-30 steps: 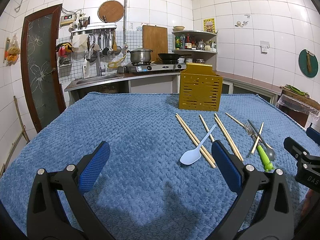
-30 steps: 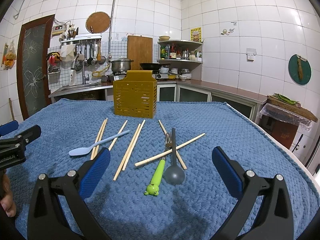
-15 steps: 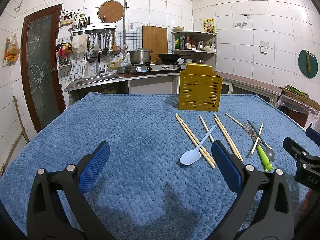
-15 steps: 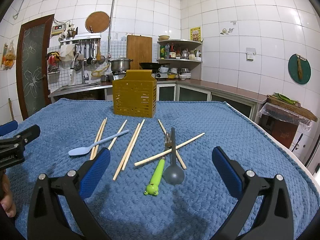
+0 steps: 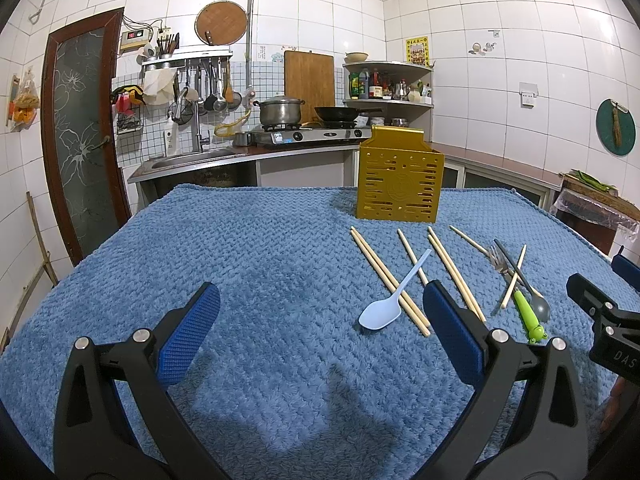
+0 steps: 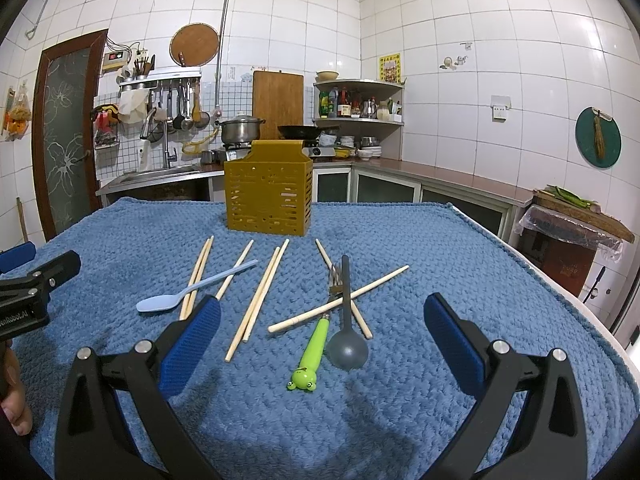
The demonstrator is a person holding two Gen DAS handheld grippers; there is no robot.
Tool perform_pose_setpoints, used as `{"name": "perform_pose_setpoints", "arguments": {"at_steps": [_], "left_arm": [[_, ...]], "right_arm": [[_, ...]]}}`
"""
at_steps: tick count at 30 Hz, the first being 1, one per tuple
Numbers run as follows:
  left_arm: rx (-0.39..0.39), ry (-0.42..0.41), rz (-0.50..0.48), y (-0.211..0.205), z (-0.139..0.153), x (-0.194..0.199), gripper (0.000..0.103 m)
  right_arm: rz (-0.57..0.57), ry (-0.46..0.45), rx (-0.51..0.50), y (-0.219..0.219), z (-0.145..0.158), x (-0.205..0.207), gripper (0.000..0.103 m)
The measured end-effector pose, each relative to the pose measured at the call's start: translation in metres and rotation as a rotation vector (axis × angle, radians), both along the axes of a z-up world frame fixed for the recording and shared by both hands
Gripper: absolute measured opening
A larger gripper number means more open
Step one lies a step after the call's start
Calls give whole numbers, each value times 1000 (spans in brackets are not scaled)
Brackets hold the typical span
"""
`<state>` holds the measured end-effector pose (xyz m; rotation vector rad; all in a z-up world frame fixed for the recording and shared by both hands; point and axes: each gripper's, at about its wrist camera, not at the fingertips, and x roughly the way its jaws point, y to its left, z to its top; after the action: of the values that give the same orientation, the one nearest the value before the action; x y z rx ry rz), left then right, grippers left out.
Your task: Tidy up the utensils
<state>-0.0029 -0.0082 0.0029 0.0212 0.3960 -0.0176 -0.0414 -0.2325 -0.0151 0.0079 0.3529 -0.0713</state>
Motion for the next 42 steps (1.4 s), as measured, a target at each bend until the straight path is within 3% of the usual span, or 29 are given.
{"name": "perform_pose_setpoints", "arguments": {"at_steps": [42], "left_arm": [[-5, 34, 10, 3, -2, 6, 98]], "right_arm": [[-7, -3, 6, -1, 1, -5, 99]]}}
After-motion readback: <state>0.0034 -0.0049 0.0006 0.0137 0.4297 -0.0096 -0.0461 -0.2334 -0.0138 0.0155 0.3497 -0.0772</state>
